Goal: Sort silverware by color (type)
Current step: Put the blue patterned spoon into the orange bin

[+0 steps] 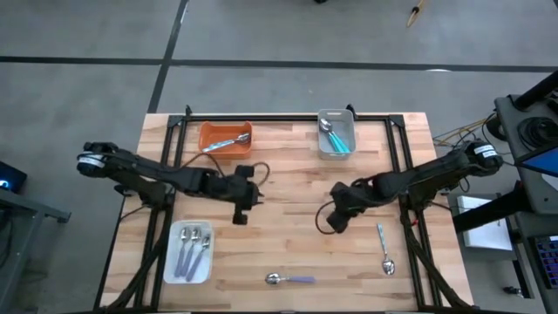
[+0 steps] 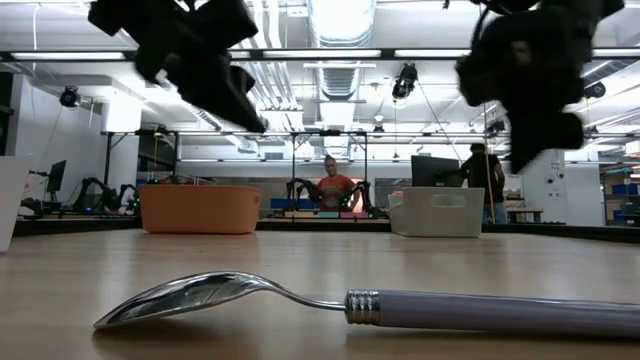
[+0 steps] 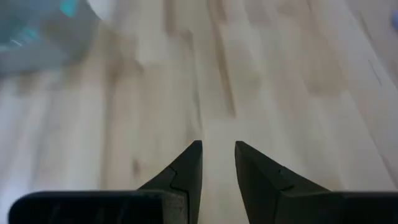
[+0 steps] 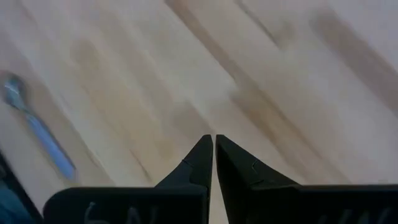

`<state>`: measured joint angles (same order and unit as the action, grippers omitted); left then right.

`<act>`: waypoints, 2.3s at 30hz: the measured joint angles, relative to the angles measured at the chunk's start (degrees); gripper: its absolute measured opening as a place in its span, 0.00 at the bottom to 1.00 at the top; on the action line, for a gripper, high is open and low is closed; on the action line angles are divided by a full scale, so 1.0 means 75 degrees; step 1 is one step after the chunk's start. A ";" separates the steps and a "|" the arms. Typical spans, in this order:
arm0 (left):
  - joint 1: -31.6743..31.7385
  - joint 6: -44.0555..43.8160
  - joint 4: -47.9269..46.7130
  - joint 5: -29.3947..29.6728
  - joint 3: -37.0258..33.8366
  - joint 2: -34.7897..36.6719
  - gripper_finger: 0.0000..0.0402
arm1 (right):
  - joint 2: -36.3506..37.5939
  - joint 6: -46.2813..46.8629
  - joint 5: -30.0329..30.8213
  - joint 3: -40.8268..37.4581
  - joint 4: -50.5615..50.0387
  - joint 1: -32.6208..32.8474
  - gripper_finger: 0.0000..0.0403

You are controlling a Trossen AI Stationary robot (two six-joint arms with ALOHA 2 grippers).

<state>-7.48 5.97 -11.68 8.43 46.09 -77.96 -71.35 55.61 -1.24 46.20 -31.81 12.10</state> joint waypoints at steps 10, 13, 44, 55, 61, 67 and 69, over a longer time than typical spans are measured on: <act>0.0729 0.0056 0.1675 0.0051 -0.0216 0.0574 0.19 | 0.0050 0.2020 -0.1877 -0.0021 -0.2778 0.0644 0.03; 0.0740 0.0059 0.1755 0.0452 -0.0063 0.0504 0.19 | 0.0050 0.2634 -0.2260 -0.0290 -0.2901 0.0931 0.03; 0.0740 -0.0271 0.2058 0.1093 0.0003 0.0299 0.19 | -0.0003 0.3866 -0.1785 -0.1481 -0.2774 0.1885 0.37; 0.0740 -0.0271 0.2109 0.1093 -0.0003 0.0299 0.19 | 0.0015 0.4628 -0.1393 -0.2203 -0.1653 0.1885 0.38; 0.0740 -0.0297 0.2222 0.1092 -0.0006 0.0296 0.19 | 0.0006 0.4803 -0.1194 -0.2221 -0.1645 0.1888 0.22; 0.0740 -0.0303 0.2460 0.1093 -0.0006 0.0296 0.19 | 0.0006 0.4989 -0.0856 -0.2143 -0.1413 0.1891 0.06; 0.0740 -0.0308 0.2601 0.1090 -0.0006 0.0296 0.19 | 0.0006 0.4911 -0.0693 -0.2032 -0.1364 0.1891 0.05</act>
<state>-1.93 3.67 7.82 16.60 46.04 -75.75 -71.31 92.45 -6.44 30.96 -42.04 26.28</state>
